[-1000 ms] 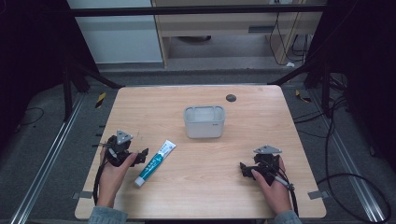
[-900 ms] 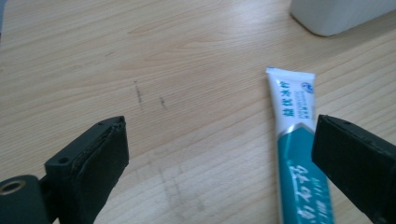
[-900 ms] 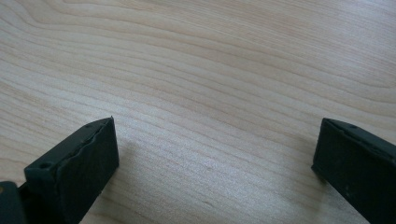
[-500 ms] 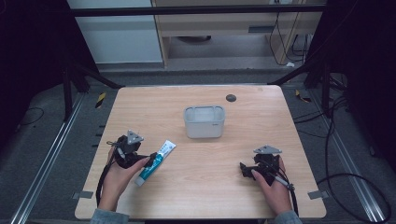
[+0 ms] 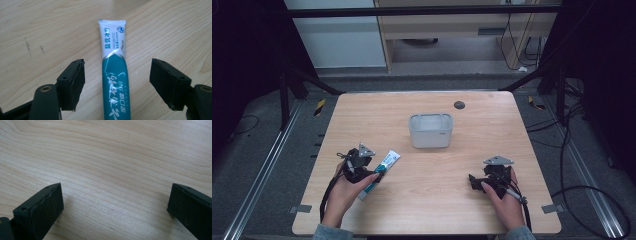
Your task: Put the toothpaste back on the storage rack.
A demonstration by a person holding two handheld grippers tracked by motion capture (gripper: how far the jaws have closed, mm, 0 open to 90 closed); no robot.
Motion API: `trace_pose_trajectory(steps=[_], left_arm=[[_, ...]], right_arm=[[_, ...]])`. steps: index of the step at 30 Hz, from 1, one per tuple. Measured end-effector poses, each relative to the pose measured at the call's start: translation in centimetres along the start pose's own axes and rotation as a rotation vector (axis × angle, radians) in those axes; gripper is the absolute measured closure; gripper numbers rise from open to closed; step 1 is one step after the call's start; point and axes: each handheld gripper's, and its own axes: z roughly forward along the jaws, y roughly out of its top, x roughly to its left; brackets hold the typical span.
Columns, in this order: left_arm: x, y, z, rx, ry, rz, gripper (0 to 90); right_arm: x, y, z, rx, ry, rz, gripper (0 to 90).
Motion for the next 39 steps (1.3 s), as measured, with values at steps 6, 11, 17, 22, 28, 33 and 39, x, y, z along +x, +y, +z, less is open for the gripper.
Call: trace_pose_trajectory(steps=[6, 11, 17, 22, 28, 33, 39], left_arm=[[-0.3, 0.1, 0.4, 0.024, -0.022, 0.007, 33.3], [-0.5, 0.3, 0.2, 0.029, -0.025, 0.003, 34.4], [-0.7, 0.6, 0.1, 0.034, -0.008, 0.002, 31.7], [-1.0, 1.3, -0.2, 0.041, 0.011, 0.023, 28.2], [-1.7, 2.5, 0.6, 0.126, 0.035, 0.087, 22.7], [-1.8, 3.1, 1.6, 0.163, -0.011, 0.084, 24.6], [-1.5, 3.5, 2.7, 0.203, 0.006, 0.1, 34.6]], right_arm=[[0.0, 0.0, 0.0, 0.0, 0.0, 0.0, 0.4], [0.0, 0.0, 0.0, -0.002, -0.003, -0.005, 0.3], [0.0, 0.0, 0.0, -0.001, -0.002, -0.004, 0.3], [0.0, 0.0, 0.0, 0.0, -0.001, -0.002, 0.4], [-0.1, 0.0, 0.1, -0.004, -0.007, -0.025, 0.4], [-0.1, 0.0, 0.1, -0.001, -0.002, -0.015, 0.4], [-0.1, 0.0, 0.1, -0.002, -0.002, -0.019, 0.3]])
